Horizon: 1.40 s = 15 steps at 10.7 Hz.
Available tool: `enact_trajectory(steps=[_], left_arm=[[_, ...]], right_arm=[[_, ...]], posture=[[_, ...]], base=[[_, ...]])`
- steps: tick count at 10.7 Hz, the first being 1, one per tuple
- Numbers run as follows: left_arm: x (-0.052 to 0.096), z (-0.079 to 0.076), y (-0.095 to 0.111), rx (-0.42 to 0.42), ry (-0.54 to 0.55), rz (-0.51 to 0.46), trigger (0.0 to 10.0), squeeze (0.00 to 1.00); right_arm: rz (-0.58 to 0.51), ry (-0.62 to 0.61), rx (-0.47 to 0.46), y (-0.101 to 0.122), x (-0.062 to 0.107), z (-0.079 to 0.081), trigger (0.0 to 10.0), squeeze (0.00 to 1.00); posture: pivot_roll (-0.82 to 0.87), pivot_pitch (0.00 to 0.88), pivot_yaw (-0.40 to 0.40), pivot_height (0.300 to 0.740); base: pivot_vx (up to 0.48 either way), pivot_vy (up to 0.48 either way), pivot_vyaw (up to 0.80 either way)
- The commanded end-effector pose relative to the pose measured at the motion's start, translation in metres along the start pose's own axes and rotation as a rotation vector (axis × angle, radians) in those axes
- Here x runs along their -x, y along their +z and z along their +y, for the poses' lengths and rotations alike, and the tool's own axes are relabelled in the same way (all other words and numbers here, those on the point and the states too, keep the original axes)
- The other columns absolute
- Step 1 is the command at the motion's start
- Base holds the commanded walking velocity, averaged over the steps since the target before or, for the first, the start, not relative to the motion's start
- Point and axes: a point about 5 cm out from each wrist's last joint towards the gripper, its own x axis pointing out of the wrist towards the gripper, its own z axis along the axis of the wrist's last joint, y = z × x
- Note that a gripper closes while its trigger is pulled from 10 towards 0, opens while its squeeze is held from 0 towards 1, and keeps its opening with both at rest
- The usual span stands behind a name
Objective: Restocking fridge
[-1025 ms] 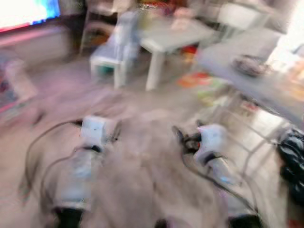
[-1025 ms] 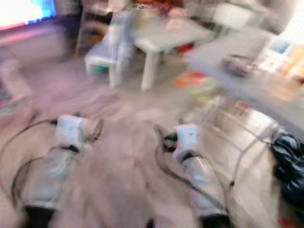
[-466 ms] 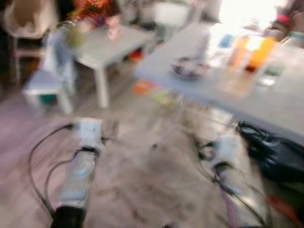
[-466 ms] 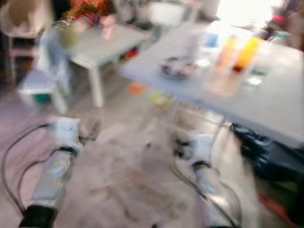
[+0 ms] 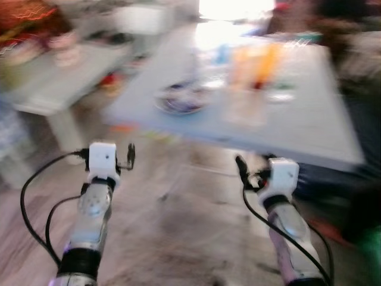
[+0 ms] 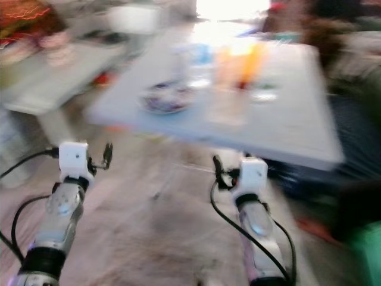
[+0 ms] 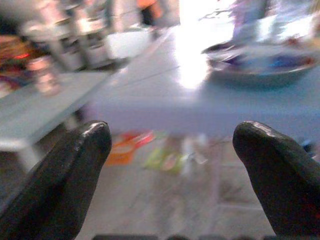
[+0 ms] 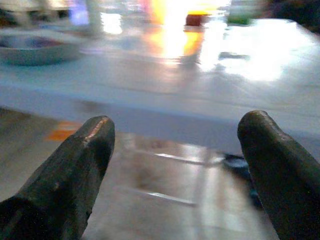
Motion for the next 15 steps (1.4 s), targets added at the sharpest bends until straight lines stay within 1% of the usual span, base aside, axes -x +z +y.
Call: enact_trajectory(steps=[1,2,3,5,7,8,9,11,13,15], left_arm=[[0.003,-0.005,-0.003,0.004,-0.016,0.008,10.0,0.00],[0.006,-0.006,-0.008,0.004,-0.021,0.015,10.0,0.00],[0.005,-0.008,-0.008,-0.002,-0.023,0.003,10.0,0.00],[0.002,-0.011,-0.005,0.005,-0.035,-0.012,10.0,0.00],[0.000,-0.012,-0.002,0.008,-0.038,-0.020,10.0,0.00],[0.002,-0.013,-0.004,0.004,-0.042,-0.026,10.0,0.00],[0.004,-0.015,-0.006,0.027,-0.045,-0.011,10.0,0.00],[0.006,-0.020,-0.006,0.038,-0.063,-0.012,10.0,0.00],[0.005,-0.024,-0.005,0.052,-0.071,-0.011,10.0,0.00],[0.005,-0.024,-0.005,0.069,-0.066,-0.006,10.0,0.00]], right_arm=[[-0.033,-0.019,0.017,0.007,0.000,-0.006,10.0,0.00],[-0.031,-0.014,0.023,0.006,0.002,-0.007,10.0,0.00],[-0.034,0.005,0.044,0.006,0.000,-0.004,10.0,0.00],[-0.053,0.024,0.058,0.010,-0.007,0.002,10.0,0.00],[-0.058,0.037,0.061,0.012,-0.010,0.005,10.0,0.00],[-0.053,0.037,0.062,0.010,-0.009,0.006,10.0,0.00],[-0.046,0.038,0.062,0.008,-0.008,0.006,10.0,0.00],[-0.042,0.049,0.060,0.006,-0.005,0.010,10.0,0.00],[-0.042,0.058,0.064,0.006,-0.005,0.012,10.0,0.00],[-0.043,0.057,0.066,0.007,-0.006,0.011,10.0,0.00]], posture=[[0.03,0.000,-0.032,0.740],[0.03,0.000,-0.036,0.740],[0.03,0.000,-0.033,0.740],[0.03,0.000,-0.031,0.740],[0.03,0.000,-0.030,0.740],[0.03,0.000,-0.029,0.740],[0.03,0.000,-0.031,0.740],[0.03,0.000,-0.035,0.740],[0.03,0.000,-0.038,0.740],[0.03,0.000,-0.038,0.740]], base=[[0.326,0.352,0.00],[0.322,0.356,0.00],[0.289,0.382,0.00],[0.255,0.407,0.00],[0.242,0.416,0.00],[0.247,0.412,-0.80],[0.247,0.412,-0.80],[0.246,0.412,-0.63],[0.246,0.414,0.00],[0.000,0.452,0.00]])
